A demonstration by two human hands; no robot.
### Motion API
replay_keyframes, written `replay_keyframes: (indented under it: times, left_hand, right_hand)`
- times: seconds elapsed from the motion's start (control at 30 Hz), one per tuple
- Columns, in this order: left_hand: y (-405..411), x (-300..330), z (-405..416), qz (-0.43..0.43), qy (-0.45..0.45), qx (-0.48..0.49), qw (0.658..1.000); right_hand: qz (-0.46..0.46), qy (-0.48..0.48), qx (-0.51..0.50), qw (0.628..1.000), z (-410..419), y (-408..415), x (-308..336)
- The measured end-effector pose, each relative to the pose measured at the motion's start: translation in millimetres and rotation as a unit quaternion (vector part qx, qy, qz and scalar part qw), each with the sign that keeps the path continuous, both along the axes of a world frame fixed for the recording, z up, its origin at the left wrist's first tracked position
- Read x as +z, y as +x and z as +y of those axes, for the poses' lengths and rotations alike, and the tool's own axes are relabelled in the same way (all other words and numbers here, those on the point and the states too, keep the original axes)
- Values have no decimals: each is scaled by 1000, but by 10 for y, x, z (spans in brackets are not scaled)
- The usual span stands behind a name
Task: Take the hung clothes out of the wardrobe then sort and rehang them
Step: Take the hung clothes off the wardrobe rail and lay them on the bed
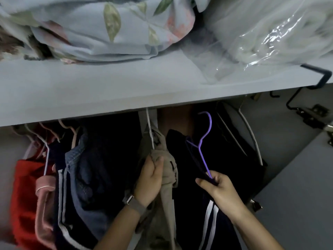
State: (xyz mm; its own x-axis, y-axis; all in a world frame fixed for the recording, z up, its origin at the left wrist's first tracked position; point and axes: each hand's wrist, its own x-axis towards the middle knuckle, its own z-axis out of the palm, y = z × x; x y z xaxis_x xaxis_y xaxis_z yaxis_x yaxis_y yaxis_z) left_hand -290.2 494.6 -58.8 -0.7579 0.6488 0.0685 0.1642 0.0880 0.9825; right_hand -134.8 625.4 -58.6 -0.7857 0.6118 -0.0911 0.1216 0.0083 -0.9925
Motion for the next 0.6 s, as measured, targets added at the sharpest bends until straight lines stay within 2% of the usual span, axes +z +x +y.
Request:
replay_keyframes:
  times: [0.23,0.5,0.6]
  left_hand:
    - [517,-337,260,49,-49,-109,992]
    - [1615,-360,414,8,-58,-237,970]
    - [2153,-345,332,25,-59,-295,953]
  right_hand:
    - [-55,27,-77,995,61,881,-57]
    - [-76,15,-168,983,-302,2196,-96]
    - [-102,33,-212,971,-607,2823,-70]
